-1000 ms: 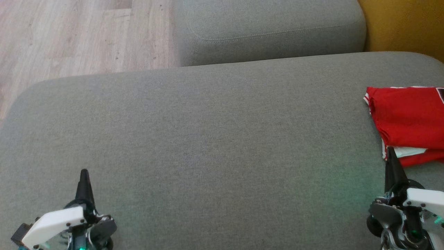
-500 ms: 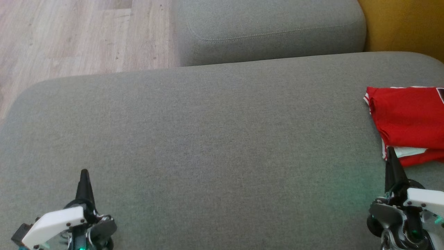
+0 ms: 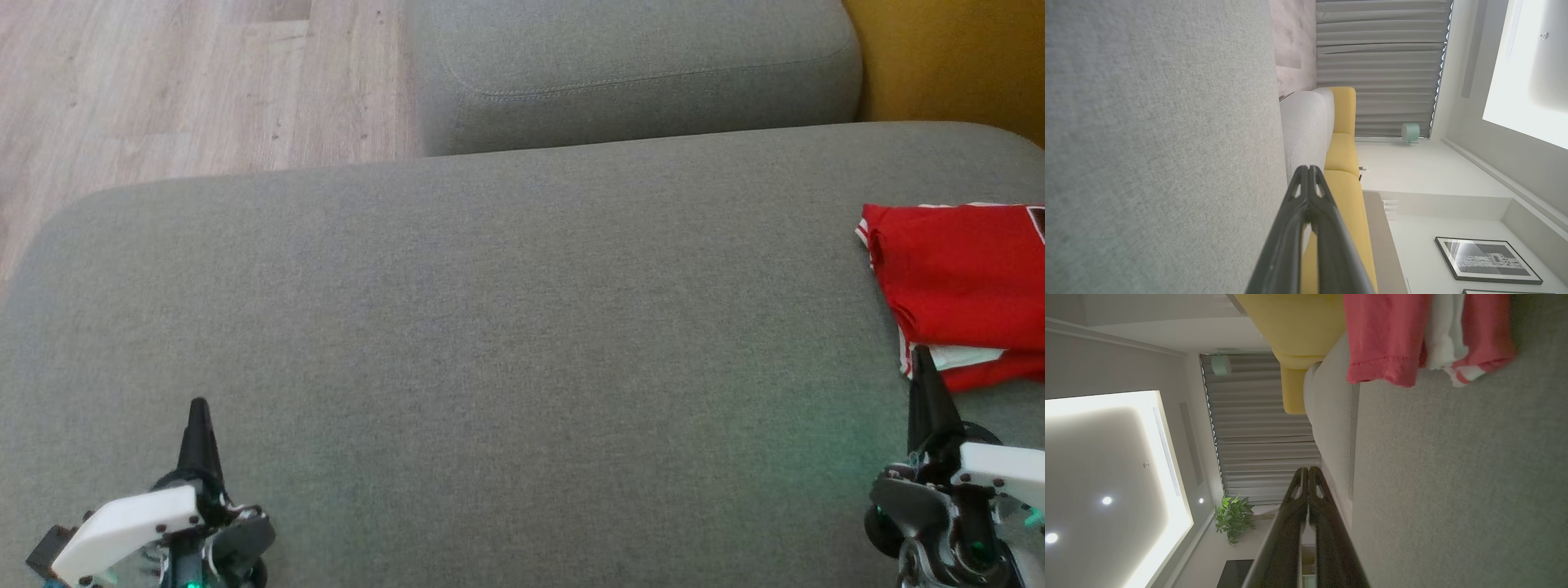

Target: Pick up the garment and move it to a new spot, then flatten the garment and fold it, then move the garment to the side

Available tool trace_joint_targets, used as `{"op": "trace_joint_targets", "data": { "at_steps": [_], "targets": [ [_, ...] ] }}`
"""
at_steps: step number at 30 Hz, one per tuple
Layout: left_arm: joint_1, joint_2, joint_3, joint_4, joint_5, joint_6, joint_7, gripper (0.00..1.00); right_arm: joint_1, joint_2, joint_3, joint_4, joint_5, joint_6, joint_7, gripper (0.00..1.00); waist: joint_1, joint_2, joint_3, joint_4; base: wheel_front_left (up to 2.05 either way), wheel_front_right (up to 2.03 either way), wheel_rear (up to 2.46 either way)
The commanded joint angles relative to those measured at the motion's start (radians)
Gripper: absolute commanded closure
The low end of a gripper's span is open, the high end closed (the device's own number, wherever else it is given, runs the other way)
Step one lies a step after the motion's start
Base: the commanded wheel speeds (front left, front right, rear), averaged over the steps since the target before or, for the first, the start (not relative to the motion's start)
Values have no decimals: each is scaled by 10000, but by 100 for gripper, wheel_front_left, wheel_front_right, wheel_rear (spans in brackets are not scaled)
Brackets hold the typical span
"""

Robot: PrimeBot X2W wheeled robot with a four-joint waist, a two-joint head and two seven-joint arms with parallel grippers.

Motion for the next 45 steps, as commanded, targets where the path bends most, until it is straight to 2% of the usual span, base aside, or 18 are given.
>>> {"op": "trace_joint_targets", "data": {
  "at_steps": [1, 45],
  "targets": [
    [-506, 55, 373, -283, 43, -67, 86, 100, -539, -60, 187, -377, -14, -7, 67, 100, 0, 0, 0, 0, 0, 0, 0],
    [-510, 21, 423, -281, 85, -67, 126, 100, -544, -25, 136, -374, -57, -7, 108, 100, 0, 0, 0, 0, 0, 0, 0]
  ]
}}
